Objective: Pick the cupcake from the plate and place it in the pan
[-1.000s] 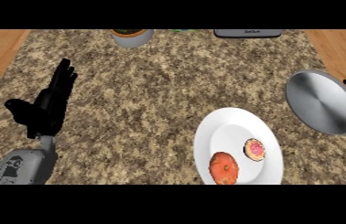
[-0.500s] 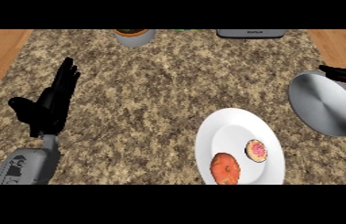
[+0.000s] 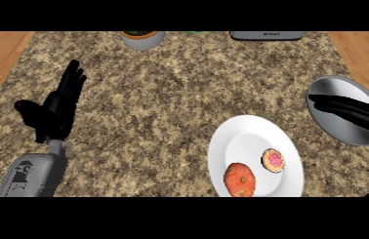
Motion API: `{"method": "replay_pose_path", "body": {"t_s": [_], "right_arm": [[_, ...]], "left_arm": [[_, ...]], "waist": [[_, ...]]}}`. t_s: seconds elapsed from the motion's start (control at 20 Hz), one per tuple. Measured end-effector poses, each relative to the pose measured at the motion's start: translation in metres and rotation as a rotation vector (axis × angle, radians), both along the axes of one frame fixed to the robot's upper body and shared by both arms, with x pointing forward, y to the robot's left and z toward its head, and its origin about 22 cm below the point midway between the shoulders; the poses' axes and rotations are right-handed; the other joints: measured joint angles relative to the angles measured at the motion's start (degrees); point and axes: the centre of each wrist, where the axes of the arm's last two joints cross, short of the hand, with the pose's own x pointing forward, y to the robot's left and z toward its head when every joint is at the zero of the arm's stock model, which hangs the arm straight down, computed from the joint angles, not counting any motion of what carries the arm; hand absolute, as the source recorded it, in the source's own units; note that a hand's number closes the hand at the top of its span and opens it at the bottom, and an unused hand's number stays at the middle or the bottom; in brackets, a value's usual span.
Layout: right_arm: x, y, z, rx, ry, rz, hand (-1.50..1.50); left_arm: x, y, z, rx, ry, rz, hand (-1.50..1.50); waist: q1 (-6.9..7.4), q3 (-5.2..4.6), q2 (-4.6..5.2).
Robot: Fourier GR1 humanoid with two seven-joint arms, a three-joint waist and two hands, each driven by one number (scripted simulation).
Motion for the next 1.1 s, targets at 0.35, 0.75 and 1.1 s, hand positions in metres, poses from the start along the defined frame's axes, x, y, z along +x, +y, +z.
{"method": "replay_pose_path", "body": {"t_s": [0.35,0.75,1.1], "right_arm": [[-0.003,0.017,-0.018,-0.069,0.041,-0.071,-1.5],[0.005,0.018,-0.042,-0.155,0.06,-0.131,-1.5],[0.015,0.027,-0.063,-0.2,0.112,-0.077,-1.5]], "left_arm": [[-0.006,-0.001,0.004,0.001,-0.002,-0.005,0.0],[-0.006,-0.002,-0.004,0.003,0.001,-0.008,0.0],[-0.005,-0.002,0.007,0.0,0.0,-0.01,0.0]], "waist": [[0.17,0.02,0.01],[0.27,0.02,0.06],[0.31,0.03,0.06]]}}
